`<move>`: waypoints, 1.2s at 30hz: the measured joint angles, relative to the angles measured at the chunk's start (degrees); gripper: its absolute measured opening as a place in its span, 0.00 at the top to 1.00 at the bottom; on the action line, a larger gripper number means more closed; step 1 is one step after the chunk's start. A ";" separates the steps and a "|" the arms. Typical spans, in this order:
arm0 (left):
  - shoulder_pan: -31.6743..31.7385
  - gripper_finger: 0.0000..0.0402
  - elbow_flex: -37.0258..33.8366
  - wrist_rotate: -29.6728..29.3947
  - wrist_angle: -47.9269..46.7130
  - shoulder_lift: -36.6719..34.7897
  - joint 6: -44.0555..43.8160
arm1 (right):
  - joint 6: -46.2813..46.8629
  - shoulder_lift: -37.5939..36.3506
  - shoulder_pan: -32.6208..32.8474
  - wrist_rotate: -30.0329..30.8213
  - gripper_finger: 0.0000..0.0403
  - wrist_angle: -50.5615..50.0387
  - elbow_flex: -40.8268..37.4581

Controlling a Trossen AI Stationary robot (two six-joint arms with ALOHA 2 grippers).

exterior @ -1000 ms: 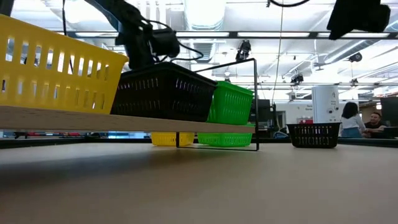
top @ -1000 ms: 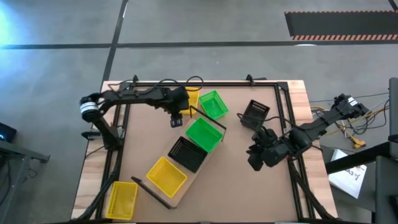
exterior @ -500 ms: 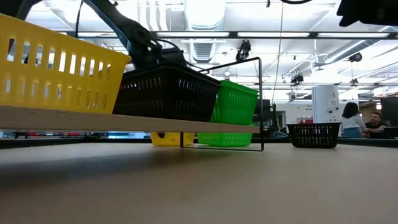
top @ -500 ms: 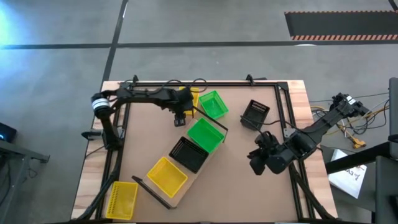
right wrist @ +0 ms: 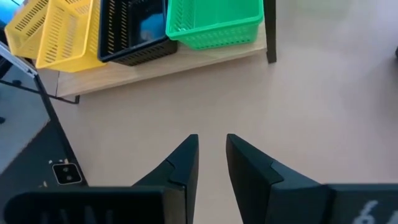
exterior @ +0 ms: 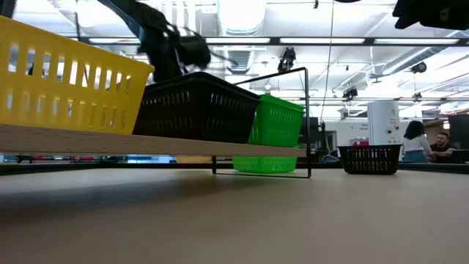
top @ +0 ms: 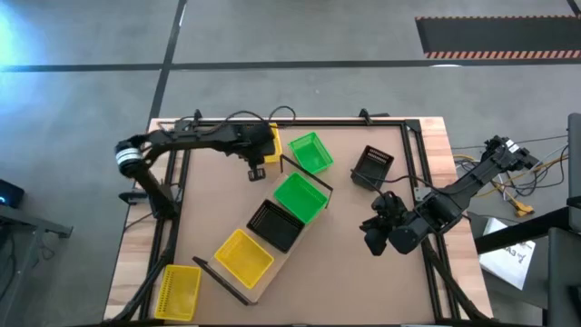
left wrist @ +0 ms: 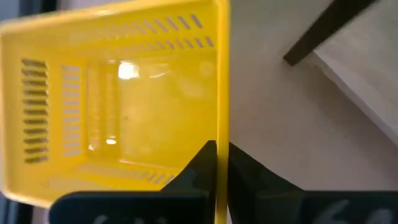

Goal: Stack baskets on shelf by color
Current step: Stack the top yellow bin on top of the yellow bin on the shelf

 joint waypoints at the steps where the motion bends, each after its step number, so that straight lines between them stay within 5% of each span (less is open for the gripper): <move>1: 0.00 1.00 0.31 -0.06 -1.27 -1.56 -0.49 | -0.24 0.00 0.00 0.12 0.82 -0.01 0.00; 7: -0.08 1.00 2.75 -0.43 -11.33 -13.04 -8.53 | -1.73 0.00 -0.02 3.46 0.81 0.02 -0.02; 12: -3.64 1.00 5.77 2.63 -15.65 -23.13 -25.08 | -3.82 0.00 -0.02 6.02 0.82 0.01 -0.02; 16: -13.27 1.00 7.28 2.65 -9.88 -29.33 -41.94 | -9.23 0.00 -0.02 6.56 0.83 0.00 -0.02; 19: -24.29 1.00 7.92 -3.74 -3.61 -30.87 -54.59 | -17.06 0.00 -0.02 7.08 0.83 -0.07 -0.02; 25: -46.25 1.00 13.30 -22.30 1.41 -24.47 -74.34 | -29.98 -0.17 -0.03 7.31 0.83 -2.44 -0.02; 31: -55.08 1.00 25.88 -22.82 0.41 -12.06 -80.14 | -32.77 -0.44 -0.04 7.30 0.82 -8.30 -0.04; 36: -56.74 1.00 39.91 -18.27 -16.25 -2.99 -90.51 | -38.32 -0.49 -0.02 7.36 0.81 -10.69 -0.04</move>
